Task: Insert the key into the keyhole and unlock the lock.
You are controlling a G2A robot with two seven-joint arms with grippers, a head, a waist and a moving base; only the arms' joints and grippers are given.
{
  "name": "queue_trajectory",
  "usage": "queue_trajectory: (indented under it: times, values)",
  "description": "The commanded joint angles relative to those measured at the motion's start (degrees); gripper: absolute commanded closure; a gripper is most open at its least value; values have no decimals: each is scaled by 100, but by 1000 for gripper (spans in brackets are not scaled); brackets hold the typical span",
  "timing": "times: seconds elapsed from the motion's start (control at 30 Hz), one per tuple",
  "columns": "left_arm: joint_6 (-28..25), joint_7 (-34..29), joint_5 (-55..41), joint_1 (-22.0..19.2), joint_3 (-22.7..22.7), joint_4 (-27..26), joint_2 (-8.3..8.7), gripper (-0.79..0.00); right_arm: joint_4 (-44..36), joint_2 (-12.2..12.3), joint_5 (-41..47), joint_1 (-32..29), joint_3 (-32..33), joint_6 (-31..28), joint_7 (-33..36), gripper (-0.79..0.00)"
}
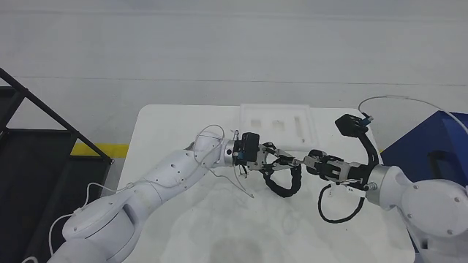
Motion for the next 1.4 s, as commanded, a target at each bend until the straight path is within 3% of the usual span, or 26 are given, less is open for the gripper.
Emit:
queue_trajectory:
  times: [0.0,0.57,1.37]
  values:
    - [-15,-19,14,5,-22,2,-3,0,-8,5,-38,9,-13,-15,12,0]
    - [-221,-188,47,53,-121,-18,-30,0,-116,64,-707,241,-314,-347,306,0]
    - [-428,-394,-417,50,27,-148,5,0,-116,75,-674,345,-340,-366,311,0]
